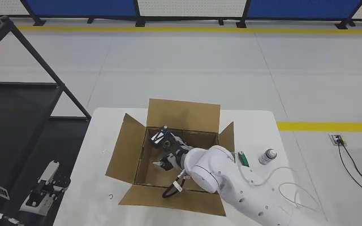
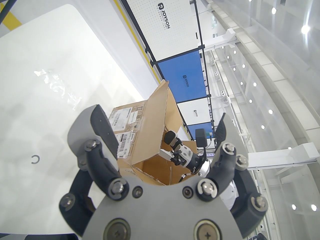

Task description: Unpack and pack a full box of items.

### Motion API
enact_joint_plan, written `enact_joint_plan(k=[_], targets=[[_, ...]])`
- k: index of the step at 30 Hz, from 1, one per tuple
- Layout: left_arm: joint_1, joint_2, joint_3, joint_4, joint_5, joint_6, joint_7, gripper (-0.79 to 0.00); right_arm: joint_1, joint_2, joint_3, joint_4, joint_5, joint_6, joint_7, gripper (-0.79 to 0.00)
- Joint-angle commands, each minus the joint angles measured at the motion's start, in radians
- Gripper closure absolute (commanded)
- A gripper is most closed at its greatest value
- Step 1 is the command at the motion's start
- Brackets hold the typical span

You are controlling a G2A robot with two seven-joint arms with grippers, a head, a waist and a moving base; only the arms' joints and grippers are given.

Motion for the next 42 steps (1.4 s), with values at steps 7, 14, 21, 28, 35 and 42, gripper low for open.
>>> enact_joint_plan(k=[7, 14, 21, 28, 35, 42], targets=[[-0.014, -0.002, 0.008, 0.007, -0.004, -0.006, 0.012, -0.785, 0.034, -0.071, -0.048, 0.176, 0.073, 0.047, -0.084, -0.785], [-0.017, -0.003, 0.010, 0.007, -0.006, -0.010, 0.021, -0.785, 0.019, -0.121, -0.084, 0.260, 0.044, 0.139, -0.188, -0.785], [-0.017, -0.005, 0.013, 0.007, -0.005, -0.016, 0.027, -0.785, 0.014, -0.157, -0.091, 0.306, 0.009, 0.200, -0.204, -0.733], [-0.006, -0.008, 0.009, 0.009, -0.008, -0.033, 0.031, -0.785, 0.016, -0.194, -0.096, 0.360, -0.022, 0.270, -0.208, -0.514], [0.004, -0.011, 0.003, 0.009, -0.011, -0.040, 0.036, -0.785, 0.020, -0.213, -0.087, 0.393, -0.019, 0.293, -0.215, -0.785], [0.004, -0.013, 0.004, 0.004, -0.004, -0.037, 0.033, -0.785, 0.020, -0.213, -0.087, 0.393, -0.019, 0.293, -0.215, -0.785]])
